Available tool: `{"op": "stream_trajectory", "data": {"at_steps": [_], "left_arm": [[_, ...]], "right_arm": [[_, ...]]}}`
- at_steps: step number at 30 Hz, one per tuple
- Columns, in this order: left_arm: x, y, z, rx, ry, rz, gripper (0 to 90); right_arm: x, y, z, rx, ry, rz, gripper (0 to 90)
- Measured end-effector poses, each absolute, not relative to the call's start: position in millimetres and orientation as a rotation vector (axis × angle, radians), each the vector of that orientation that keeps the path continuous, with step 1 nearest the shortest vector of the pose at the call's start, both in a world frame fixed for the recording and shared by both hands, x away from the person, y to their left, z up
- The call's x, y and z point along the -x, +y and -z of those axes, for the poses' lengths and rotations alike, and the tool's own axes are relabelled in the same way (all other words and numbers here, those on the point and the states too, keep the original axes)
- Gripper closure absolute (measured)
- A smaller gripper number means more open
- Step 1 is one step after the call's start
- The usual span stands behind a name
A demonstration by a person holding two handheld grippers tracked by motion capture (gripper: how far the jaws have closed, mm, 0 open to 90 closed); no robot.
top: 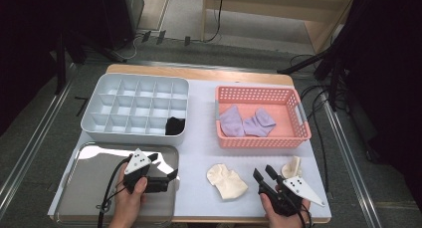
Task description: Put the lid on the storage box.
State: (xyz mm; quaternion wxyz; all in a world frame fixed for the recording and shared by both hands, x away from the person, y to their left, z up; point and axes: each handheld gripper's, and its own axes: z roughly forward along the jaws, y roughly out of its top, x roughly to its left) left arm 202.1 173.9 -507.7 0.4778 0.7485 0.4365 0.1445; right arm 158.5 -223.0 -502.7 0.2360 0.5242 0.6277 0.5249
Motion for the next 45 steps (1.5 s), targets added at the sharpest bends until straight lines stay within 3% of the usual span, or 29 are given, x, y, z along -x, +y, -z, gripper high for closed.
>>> {"op": "stream_trajectory", "data": {"at_steps": [7, 13, 20, 23, 25, 33, 41, 45], "left_arm": [[-204.6, 175.8, 507.8, -1.819, 1.075, -0.329, 8.5], [-203.5, 175.5, 505.5, -1.817, 1.066, -0.348, 8.9], [-202.8, 174.3, 498.8, -1.813, 1.092, -0.409, 14.3], [-200.9, 170.8, 495.7, -1.813, 1.070, -0.416, 14.3], [-198.6, 165.5, 492.7, -1.815, 1.048, -0.410, 14.2], [-192.7, 151.1, 492.0, -1.832, 0.991, -0.342, 14.2], [-190.8, 149.5, 490.9, -1.817, 0.972, -0.291, 14.3], [-185.4, 140.9, 488.9, -1.807, 0.930, -0.240, 14.6]], "right_arm": [[-143.7, -190.6, 514.9, -1.408, 1.892, -1.426, 61.9], [-131.3, -194.9, 524.1, -1.473, 1.907, -1.363, 57.3], [-135.1, -196.0, 536.0, -1.525, 1.948, -1.370, 61.3], [-141.5, -196.9, 540.3, -1.547, 1.995, -1.408, 78.9], [-141.7, -198.0, 538.1, -1.550, 1.998, -1.424, 84.3], [-137.9, -200.2, 514.8, -1.425, 1.924, -1.453, 84.7], [-133.6, -240.3, 497.0, -1.423, 1.810, -1.462, 84.4], [-132.5, -239.3, 488.4, -1.403, 1.813, -1.541, 84.4]]}}
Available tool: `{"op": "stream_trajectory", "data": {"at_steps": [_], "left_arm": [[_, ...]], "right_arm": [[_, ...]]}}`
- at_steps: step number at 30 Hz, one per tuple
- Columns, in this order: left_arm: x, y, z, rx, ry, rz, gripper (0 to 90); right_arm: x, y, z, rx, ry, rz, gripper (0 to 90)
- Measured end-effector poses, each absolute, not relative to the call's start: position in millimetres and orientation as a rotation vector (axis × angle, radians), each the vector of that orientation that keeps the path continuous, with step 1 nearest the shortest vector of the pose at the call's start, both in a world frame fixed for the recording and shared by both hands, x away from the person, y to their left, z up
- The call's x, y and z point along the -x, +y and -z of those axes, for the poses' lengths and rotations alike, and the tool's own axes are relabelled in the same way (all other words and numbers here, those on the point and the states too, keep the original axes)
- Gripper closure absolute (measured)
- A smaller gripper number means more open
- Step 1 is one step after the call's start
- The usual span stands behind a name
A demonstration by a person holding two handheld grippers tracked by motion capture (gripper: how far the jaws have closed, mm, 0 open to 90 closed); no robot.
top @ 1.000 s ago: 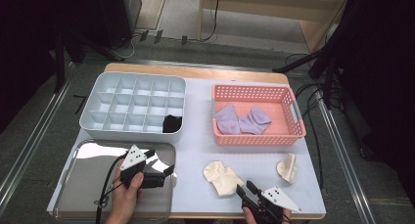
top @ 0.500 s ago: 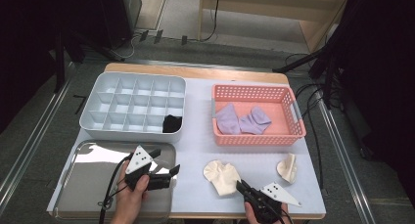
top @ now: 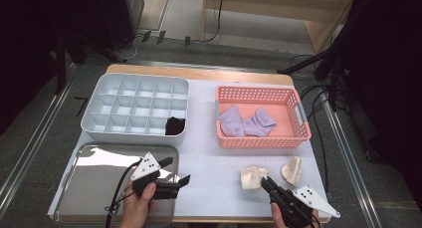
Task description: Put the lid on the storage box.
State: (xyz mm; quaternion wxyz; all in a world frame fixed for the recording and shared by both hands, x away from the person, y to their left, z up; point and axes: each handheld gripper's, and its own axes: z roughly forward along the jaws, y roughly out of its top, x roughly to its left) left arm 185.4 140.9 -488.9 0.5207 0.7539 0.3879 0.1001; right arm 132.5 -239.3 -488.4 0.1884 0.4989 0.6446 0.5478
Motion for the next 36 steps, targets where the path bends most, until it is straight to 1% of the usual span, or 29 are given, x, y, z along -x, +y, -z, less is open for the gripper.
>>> {"op": "stream_trajectory", "data": {"at_steps": [4, 5, 7, 8, 9, 10, 11, 13, 14, 15, 16, 17, 19, 22, 25, 26, 27, 28, 31, 36], "left_arm": [[-179.9, 130.5, 487.6, -1.826, 0.877, -0.213, 14.7], [-177.9, 126.7, 487.8, -1.836, 0.863, -0.215, 14.6], [-174.7, 116.9, 490.9, -1.856, 0.811, -0.181, 14.6], [-174.7, 116.9, 490.9, -1.856, 0.811, -0.181, 14.6], [-173.5, 112.9, 492.2, -1.865, 0.806, -0.167, 14.6], [-173.2, 111.0, 492.8, -1.871, 0.801, -0.158, 14.6], [-172.3, 106.1, 494.7, -1.887, 0.791, -0.140, 14.7], [-171.8, 102.5, 496.4, -1.899, 0.785, -0.131, 15.3], [-171.8, 102.5, 496.4, -1.899, 0.785, -0.131, 15.5], [-171.9, 100.5, 497.7, -1.907, 0.800, -0.135, 15.8], [-172.6, 100.6, 497.9, -1.910, 0.806, -0.138, 16.6], [-173.6, 101.1, 498.0, -1.915, 0.825, -0.142, 18.8], [-175.2, 102.4, 498.6, -1.912, 0.859, -0.147, 22.0], [-177.4, 104.0, 499.4, -1.919, 0.908, -0.161, 24.9], [-179.0, 104.4, 500.0, -1.913, 0.939, -0.164, 28.2], [-179.8, 104.4, 500.2, -1.912, 0.955, -0.176, 28.2], [-180.6, 105.0, 499.9, -1.905, 0.967, -0.180, 28.7], [-181.4, 106.3, 498.9, -1.892, 0.974, -0.184, 29.1], [-183.2, 107.2, 497.6, -1.873, 0.995, -0.212, 29.8], [-186.9, 104.7, 500.5, -1.860, 1.026, -0.227, 30.0]], "right_arm": [[-132.3, -222.8, 481.8, -1.349, 1.860, -1.551, 84.5], [-132.7, -210.2, 480.1, -1.324, 1.892, -1.557, 84.5], [-134.8, -197.5, 481.5, -1.303, 1.924, -1.552, 84.5], [-134.8, -197.5, 481.5, -1.303, 1.924, -1.552, 84.5], [-139.2, -182.5, 484.9, -1.290, 1.965, -1.554, 84.5], [-139.2, -182.5, 484.9, -1.290, 1.965, -1.554, 84.5], [-144.7, -168.2, 488.4, -1.270, 2.009, -1.542, 84.5], [-152.1, -156.1, 492.7, -1.246, 2.063, -1.532, 83.6], [-152.1, -156.1, 492.7, -1.246, 2.063, -1.532, 83.6], [-160.6, -144.8, 497.7, -1.213, 2.104, -1.586, 72.1], [-161.6, -143.3, 498.1, -1.195, 2.082, -1.608, 66.9], [-162.1, -143.3, 497.3, -1.191, 2.050, -1.636, 64.0], [-163.3, -150.8, 494.3, -1.192, 2.000, -1.675, 63.4], [-165.6, -168.3, 493.0, -1.231, 1.931, -1.628, 63.4], [-175.1, -178.8, 502.6, -1.346, 1.924, -1.505, 57.5], [-175.1, -178.8, 502.6, -1.346, 1.924, -1.505, 57.5], [-179.8, -179.1, 506.9, -1.372, 1.948, -1.460, 54.6], [-187.3, -176.7, 514.7, -1.386, 1.996, -1.380, 53.8], [-192.0, -168.6, 523.1, -1.379, 2.050, -1.336, 53.2], [-194.6, -157.7, 522.6, -1.336, 2.076, -1.302, 54.6]]}}
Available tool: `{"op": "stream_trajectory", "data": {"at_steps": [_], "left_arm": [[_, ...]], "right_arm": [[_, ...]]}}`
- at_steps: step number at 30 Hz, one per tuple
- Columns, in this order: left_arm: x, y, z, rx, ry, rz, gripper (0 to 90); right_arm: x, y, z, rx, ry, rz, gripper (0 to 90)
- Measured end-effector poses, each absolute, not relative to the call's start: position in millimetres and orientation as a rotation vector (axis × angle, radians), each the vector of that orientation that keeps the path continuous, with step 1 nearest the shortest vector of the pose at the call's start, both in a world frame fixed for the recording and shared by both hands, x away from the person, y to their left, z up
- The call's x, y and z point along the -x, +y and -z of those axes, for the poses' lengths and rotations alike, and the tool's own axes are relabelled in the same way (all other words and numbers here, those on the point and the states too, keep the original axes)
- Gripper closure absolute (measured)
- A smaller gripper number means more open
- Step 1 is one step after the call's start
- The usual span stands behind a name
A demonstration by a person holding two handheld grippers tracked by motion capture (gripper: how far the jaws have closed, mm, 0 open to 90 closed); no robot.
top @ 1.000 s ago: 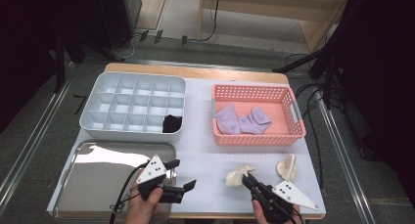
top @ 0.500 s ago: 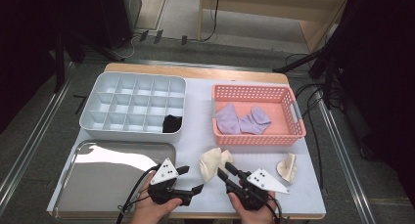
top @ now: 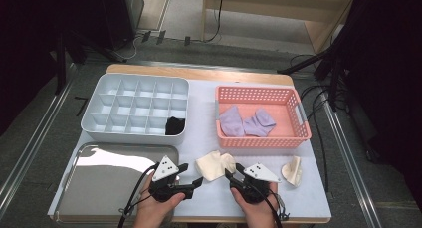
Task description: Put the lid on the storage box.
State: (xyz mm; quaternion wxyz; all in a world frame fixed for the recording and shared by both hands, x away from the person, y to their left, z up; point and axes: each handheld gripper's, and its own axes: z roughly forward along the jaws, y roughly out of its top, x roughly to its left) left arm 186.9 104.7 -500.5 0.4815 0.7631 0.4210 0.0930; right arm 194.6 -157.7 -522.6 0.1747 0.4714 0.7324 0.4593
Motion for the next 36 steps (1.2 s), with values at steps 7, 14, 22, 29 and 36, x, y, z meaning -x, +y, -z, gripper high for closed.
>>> {"op": "stream_trajectory", "data": {"at_steps": [7, 14, 22, 29, 36], "left_arm": [[-187.7, 99.5, 501.0, -1.866, 1.063, -0.244, 29.9], [-187.3, 96.3, 501.4, -1.879, 1.078, -0.257, 32.3], [-187.4, 98.7, 499.3, -1.861, 1.071, -0.242, 34.2], [-194.9, 84.5, 503.8, -1.921, 1.100, -0.263, 40.1], [-203.7, 88.1, 510.5, -1.963, 1.186, -0.144, 72.8]], "right_arm": [[-201.0, -142.7, 523.8, -1.395, 2.127, -1.150, 86.3], [-172.1, -148.0, 519.1, -1.350, 2.199, -1.267, 84.0], [-162.8, -183.5, 506.8, -1.371, 2.084, -1.334, 64.4], [-180.2, -186.4, 527.3, -1.468, 2.072, -1.299, 57.7], [-183.6, -172.6, 528.3, -1.403, 2.157, -1.231, 85.8]]}}
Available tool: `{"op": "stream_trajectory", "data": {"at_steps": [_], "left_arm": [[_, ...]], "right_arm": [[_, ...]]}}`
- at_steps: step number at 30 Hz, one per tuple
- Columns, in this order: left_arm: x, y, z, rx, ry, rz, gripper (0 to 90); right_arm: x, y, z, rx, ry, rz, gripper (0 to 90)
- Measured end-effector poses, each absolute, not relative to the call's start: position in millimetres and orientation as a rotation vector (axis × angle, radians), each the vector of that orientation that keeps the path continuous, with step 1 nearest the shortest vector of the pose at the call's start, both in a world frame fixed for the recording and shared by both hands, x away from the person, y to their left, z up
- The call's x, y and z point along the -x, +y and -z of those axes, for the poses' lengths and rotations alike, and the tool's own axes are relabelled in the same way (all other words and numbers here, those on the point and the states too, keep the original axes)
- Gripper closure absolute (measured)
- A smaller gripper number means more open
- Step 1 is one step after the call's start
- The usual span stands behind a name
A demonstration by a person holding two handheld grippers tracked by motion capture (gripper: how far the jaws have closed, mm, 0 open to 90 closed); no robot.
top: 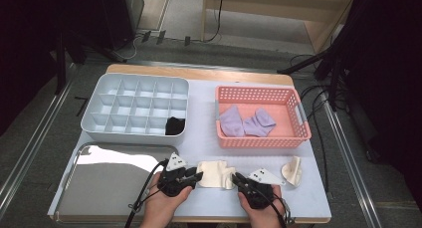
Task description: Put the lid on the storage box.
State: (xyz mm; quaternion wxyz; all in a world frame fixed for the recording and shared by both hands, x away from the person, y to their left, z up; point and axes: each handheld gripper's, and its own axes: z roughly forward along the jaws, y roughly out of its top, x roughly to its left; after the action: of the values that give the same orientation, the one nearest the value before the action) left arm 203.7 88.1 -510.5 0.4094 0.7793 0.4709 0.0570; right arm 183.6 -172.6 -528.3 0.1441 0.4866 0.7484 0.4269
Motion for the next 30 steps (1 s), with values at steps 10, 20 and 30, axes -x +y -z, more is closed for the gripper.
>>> {"op": "stream_trajectory", "data": {"at_steps": [10, 20, 30], "left_arm": [[-209.8, 90.6, 505.6, -1.922, 1.192, -0.107, 86.5], [-204.9, 88.0, 504.2, -1.906, 1.138, -0.129, 58.5], [-201.5, 95.7, 504.0, -1.871, 1.132, -0.134, 56.3]], "right_arm": [[-189.7, -193.6, 521.5, -1.448, 2.059, -1.195, 89.4], [-187.0, -210.1, 516.7, -1.445, 1.980, -1.275, 70.3], [-168.1, -288.4, 499.5, -1.493, 1.684, -1.156, 59.0]]}}
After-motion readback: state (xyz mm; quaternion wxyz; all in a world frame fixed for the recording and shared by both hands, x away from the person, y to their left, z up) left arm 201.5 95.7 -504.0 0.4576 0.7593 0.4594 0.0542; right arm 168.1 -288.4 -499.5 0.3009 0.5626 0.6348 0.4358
